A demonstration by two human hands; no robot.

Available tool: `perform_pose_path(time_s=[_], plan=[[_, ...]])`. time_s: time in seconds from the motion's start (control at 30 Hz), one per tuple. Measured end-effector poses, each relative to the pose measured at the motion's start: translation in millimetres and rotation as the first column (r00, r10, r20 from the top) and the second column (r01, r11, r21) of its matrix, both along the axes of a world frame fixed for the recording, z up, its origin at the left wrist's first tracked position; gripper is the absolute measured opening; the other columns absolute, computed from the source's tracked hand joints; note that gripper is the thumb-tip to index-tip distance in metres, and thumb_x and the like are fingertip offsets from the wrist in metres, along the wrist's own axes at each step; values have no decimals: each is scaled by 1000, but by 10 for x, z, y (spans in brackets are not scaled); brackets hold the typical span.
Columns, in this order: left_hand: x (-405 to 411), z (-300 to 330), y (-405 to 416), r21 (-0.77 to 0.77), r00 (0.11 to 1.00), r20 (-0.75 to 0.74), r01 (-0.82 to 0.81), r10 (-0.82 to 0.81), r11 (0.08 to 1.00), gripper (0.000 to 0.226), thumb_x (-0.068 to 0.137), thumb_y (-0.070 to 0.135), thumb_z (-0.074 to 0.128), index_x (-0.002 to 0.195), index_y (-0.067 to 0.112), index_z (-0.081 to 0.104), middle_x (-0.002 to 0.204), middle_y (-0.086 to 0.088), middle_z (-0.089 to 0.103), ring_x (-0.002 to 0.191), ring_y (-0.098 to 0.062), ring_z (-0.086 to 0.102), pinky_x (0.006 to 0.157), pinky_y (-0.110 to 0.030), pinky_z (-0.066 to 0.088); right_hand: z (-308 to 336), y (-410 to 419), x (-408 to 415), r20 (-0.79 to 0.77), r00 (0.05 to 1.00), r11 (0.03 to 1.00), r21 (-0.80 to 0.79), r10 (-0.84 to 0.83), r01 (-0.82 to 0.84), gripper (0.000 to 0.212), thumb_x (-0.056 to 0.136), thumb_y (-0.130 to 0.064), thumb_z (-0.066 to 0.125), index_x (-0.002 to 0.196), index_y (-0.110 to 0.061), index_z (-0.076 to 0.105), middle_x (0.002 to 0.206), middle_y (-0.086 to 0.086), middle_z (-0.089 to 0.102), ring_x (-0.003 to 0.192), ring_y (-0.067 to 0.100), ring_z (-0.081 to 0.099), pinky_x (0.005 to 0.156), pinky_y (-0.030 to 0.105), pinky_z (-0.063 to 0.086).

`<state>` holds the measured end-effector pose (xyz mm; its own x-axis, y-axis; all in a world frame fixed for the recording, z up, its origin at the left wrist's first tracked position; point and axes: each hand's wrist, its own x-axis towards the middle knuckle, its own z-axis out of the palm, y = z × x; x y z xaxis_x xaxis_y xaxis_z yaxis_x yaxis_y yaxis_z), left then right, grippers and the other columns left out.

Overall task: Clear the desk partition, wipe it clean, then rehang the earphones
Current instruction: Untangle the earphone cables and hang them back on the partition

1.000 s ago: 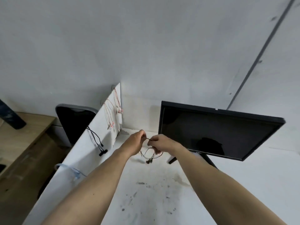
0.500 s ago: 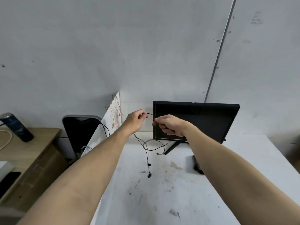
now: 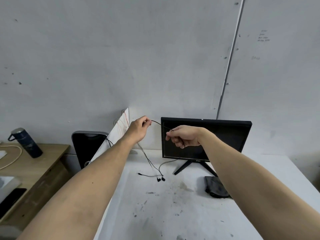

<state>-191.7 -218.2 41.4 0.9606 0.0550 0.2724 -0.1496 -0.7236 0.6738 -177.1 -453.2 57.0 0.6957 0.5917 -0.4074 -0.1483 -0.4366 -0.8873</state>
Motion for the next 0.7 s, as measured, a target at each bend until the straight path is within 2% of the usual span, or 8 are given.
perform_pose_path(time_s=[0.17,0.3,0.5,0.6,0.7], plan=[[46,73,1,-32,1000,17,-16,17,999,22,100,29,48,85,20,60,68,10,53,61,-11,45,57,-24,35,-36,61,19,51,995,994,70,-87,84,25,103,-33,51,96,-12,62,63,-4,37,52,12,32,50,25,27],[50,67,-30,-144,994,-90,45,-59,988,19,98,29,50,85,21,61,63,6,47,58,-17,43,58,-28,36,14,162,37,86,985,978,158,-153,138,27,105,-33,47,94,-11,59,60,-5,33,50,12,30,48,23,27],[-24,131,-113,-280,961,-216,107,-171,954,26,92,31,52,72,15,57,67,-2,44,55,-17,39,53,-28,32,57,299,100,158,960,963,172,-233,206,24,103,-31,49,92,-13,60,61,-5,38,50,12,33,52,25,28],[-60,191,-133,-468,939,-229,124,-256,875,25,94,27,52,73,15,55,57,4,32,49,-15,29,49,-26,24,43,319,132,179,943,949,201,-281,245,18,101,-25,51,94,-12,61,63,-3,41,51,12,36,52,26,31],[-57,304,-139,-696,944,-162,96,-287,711,24,96,15,45,76,12,58,52,4,26,47,-15,25,52,-29,22,-57,332,149,183,941,944,221,-285,243,12,99,-18,54,98,-12,65,66,-2,45,52,13,41,53,26,34]])
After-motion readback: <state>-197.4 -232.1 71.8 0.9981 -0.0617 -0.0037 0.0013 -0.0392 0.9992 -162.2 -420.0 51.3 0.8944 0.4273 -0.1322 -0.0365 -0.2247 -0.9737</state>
